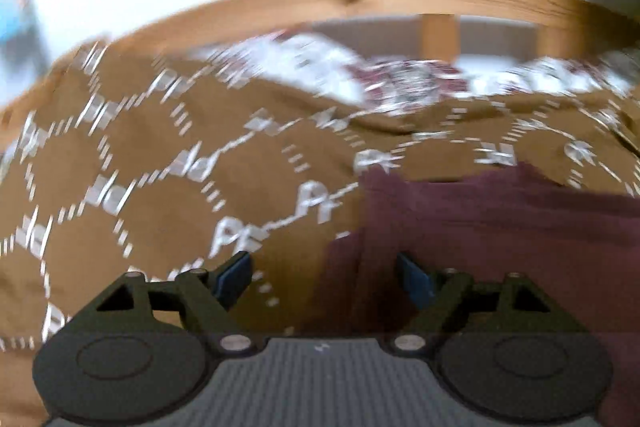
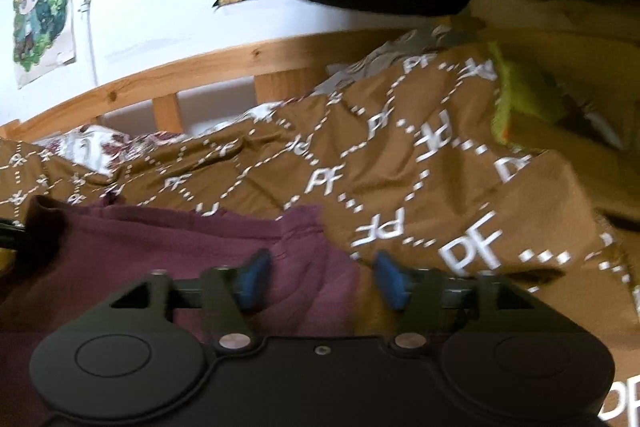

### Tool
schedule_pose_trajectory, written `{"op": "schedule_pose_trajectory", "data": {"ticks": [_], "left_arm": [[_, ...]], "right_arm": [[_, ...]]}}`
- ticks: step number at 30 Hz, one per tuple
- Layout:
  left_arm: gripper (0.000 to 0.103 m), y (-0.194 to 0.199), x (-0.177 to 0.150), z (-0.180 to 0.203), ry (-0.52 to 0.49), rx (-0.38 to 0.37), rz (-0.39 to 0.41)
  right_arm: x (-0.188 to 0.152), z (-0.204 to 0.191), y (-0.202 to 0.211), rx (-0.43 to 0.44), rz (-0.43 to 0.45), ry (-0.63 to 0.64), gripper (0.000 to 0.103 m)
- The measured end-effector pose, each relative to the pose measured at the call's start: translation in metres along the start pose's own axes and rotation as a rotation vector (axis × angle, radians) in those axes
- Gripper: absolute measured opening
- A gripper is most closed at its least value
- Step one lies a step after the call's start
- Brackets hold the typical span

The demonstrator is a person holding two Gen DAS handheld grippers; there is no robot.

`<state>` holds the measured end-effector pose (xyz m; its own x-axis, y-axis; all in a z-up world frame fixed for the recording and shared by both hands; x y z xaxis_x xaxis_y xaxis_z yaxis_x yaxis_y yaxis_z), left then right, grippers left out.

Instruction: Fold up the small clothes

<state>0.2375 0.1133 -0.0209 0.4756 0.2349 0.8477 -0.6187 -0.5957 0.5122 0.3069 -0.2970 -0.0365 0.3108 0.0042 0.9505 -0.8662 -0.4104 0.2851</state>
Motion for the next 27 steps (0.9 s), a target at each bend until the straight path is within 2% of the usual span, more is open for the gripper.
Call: {"op": "schedule_pose_trajectory", "data": {"ticks": [2, 4, 5, 10, 13, 19, 27], "left_arm": [[0.086, -0.006, -0.004, -0.014, 0.066, 0.027, -0.032], [0.088, -0.007, -0.007, -0.023, 0.115, 0.017, -0.051], [0.09, -0.006, -0.007, -0.027, 0.14, 0.006, -0.054], [0.102, 0.009, -0.009, -0.043, 0.284, -0.078, -0.042], [0.102, 0.021, -0.015, -0.053, 0.356, -0.124, -0.053], [0.102, 0.046, -0.04, -0.076, 0.461, -0.193, -0.089], [0.102, 0.078, -0.058, -0.077, 0.416, -0.203, -0.086]], "right_arm": [[0.001, 0.003, 0.0, -0.028, 0.009, 0.007, 0.069], [0.0, 0.005, -0.001, -0.072, 0.005, 0.032, 0.08], [-0.001, 0.006, -0.002, -0.092, -0.003, 0.043, 0.085], [-0.003, 0.01, -0.001, -0.137, -0.02, 0.034, 0.095], [-0.001, 0.01, 0.004, -0.145, -0.006, 0.033, 0.102], [-0.008, 0.002, 0.027, -0.143, -0.024, 0.033, 0.102], [-0.009, -0.024, 0.061, -0.114, -0.023, 0.053, 0.102]]}}
Point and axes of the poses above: each gripper's, at about its wrist camera, not at the fingertips, and y roughly against the way its jaws point, z to its right, x to its top, the point moved 2 cm from there along -y, roughly the way its jaws point, and after that the axes turned 10 degrees about z, right-handed, at the moved point
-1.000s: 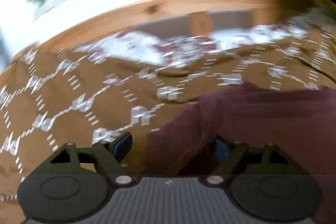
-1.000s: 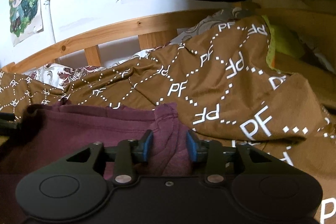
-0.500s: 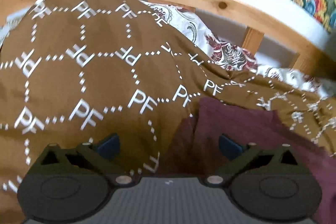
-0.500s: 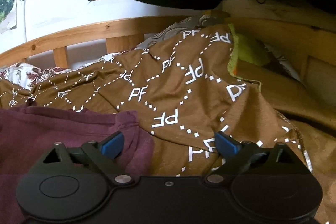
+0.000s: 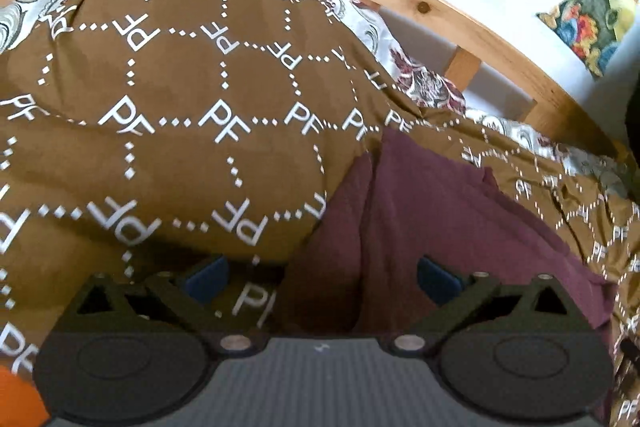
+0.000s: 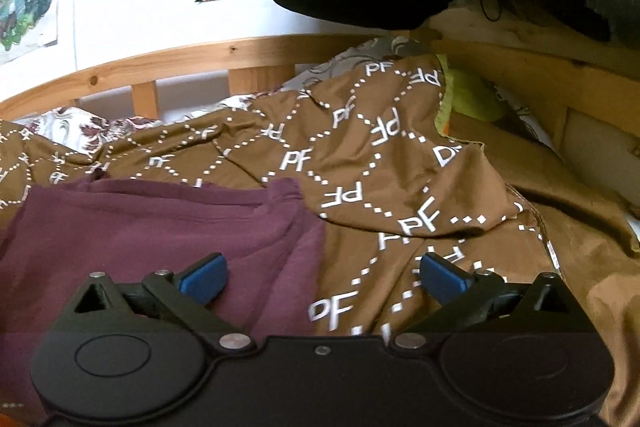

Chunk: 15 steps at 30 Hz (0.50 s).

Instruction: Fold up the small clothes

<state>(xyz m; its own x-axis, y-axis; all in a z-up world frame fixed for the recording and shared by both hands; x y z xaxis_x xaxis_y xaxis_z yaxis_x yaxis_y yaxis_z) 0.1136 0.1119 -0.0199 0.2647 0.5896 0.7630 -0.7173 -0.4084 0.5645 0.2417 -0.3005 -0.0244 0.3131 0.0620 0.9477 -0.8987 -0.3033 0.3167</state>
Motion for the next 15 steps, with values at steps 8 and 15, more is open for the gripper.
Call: {"op": "schedule_pose_trajectory", "data": {"ticks": [8, 15], "left_arm": [[0.102, 0.011, -0.025, -0.002, 0.062, -0.032, -0.076], [0.102, 0.014, -0.037, 0.002, 0.017, -0.031, -0.083]], "right_arm": [[0.001, -0.02, 0.018, 0.115, -0.052, -0.067, 0.058], [-0.016, -0.019, -0.003, 0.128, -0.169, -0.166, 0.032]]}}
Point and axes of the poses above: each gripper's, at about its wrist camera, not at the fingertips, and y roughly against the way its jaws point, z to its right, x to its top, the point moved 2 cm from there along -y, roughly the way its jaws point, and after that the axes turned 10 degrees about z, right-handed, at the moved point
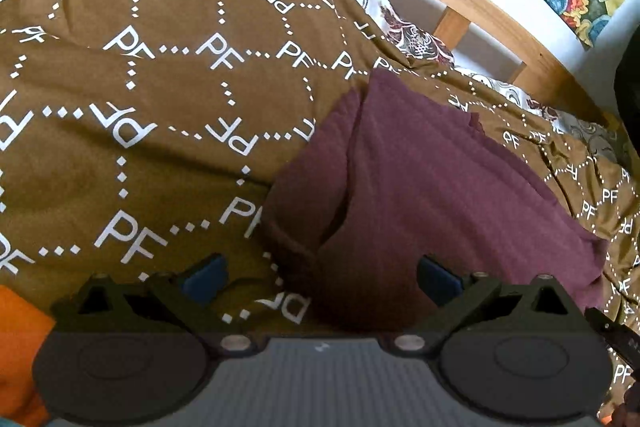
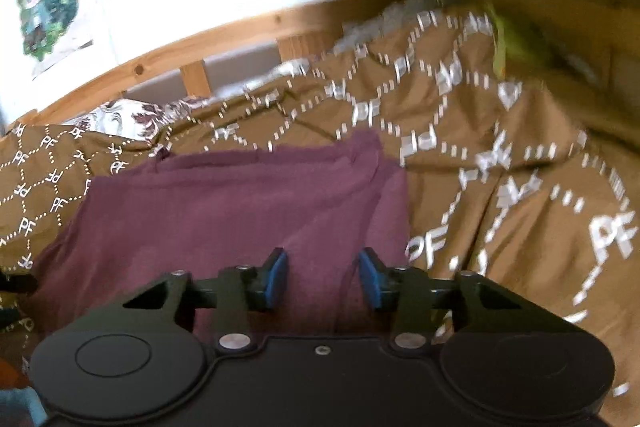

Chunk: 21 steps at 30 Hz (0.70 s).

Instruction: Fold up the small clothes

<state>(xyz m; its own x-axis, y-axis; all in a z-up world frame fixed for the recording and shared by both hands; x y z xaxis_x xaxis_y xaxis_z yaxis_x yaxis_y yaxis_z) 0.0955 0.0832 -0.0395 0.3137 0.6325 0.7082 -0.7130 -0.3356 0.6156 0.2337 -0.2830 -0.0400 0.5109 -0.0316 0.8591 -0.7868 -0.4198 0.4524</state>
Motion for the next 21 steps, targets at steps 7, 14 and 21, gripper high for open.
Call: {"op": "schedule_pose_trajectory", "data": {"ticks": [7, 14, 21], "left_arm": [[0.102, 0.0, 0.0, -0.004, -0.005, 0.017, -0.009], [0.102, 0.003, -0.002, -0.012, 0.001, 0.043, -0.011], [0.102, 0.003, -0.003, -0.009, -0.018, 0.055, -0.012]], "right_arm": [[-0.001, 0.006, 0.011, -0.014, 0.025, 0.009, 0.005], [-0.001, 0.012, 0.027, -0.046, 0.018, -0.026, 0.005], [-0.005, 0.015, 0.023, -0.037, -0.001, -0.071, 0.009]]}}
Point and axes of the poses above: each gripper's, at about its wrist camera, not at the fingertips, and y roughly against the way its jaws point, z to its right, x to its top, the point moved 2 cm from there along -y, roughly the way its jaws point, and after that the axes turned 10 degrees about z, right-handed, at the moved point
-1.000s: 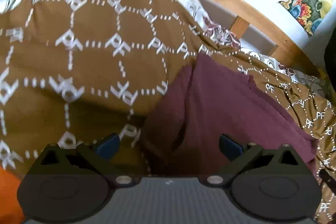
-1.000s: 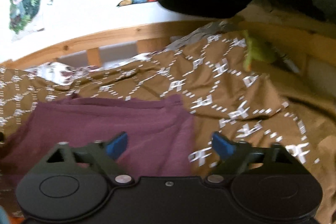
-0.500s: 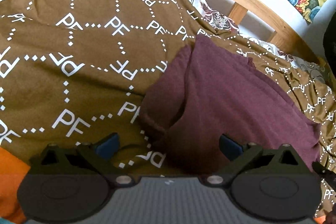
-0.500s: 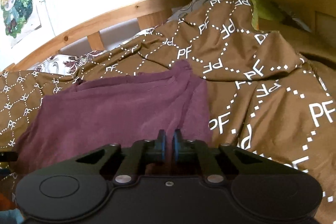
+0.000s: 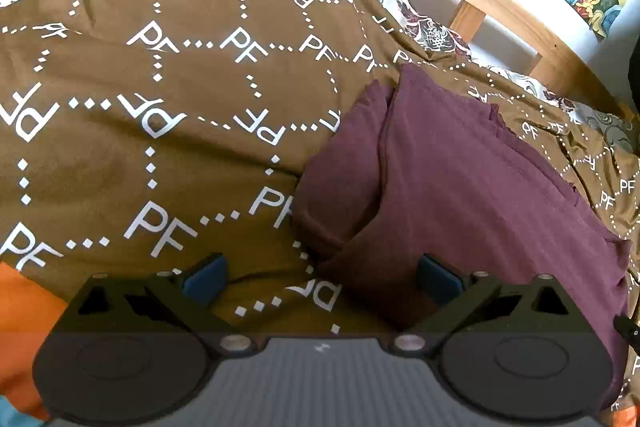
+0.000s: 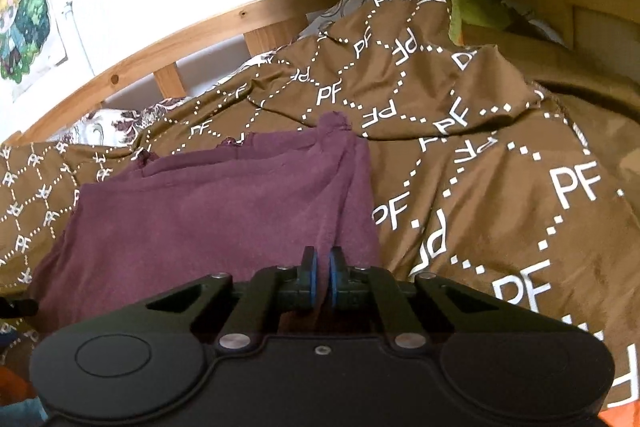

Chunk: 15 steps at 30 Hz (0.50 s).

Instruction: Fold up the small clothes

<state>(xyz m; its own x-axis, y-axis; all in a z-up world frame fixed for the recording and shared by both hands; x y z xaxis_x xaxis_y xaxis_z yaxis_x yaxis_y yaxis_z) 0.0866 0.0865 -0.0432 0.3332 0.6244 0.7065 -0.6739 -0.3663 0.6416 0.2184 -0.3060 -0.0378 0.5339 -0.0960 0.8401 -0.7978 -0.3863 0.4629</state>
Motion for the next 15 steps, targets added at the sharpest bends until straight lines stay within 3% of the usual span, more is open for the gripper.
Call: {"op": "schedule_pose_trajectory", "data": {"ticks": [11, 15], "left_arm": [[0.102, -0.003, -0.001, -0.001, -0.012, -0.001, -0.002], [0.102, -0.003, -0.001, -0.001, -0.011, -0.001, -0.004]], "right_arm": [[-0.002, -0.009, 0.001, -0.011, 0.017, 0.065, 0.025], [-0.001, -0.011, 0.002, -0.022, 0.028, 0.081, 0.038]]}}
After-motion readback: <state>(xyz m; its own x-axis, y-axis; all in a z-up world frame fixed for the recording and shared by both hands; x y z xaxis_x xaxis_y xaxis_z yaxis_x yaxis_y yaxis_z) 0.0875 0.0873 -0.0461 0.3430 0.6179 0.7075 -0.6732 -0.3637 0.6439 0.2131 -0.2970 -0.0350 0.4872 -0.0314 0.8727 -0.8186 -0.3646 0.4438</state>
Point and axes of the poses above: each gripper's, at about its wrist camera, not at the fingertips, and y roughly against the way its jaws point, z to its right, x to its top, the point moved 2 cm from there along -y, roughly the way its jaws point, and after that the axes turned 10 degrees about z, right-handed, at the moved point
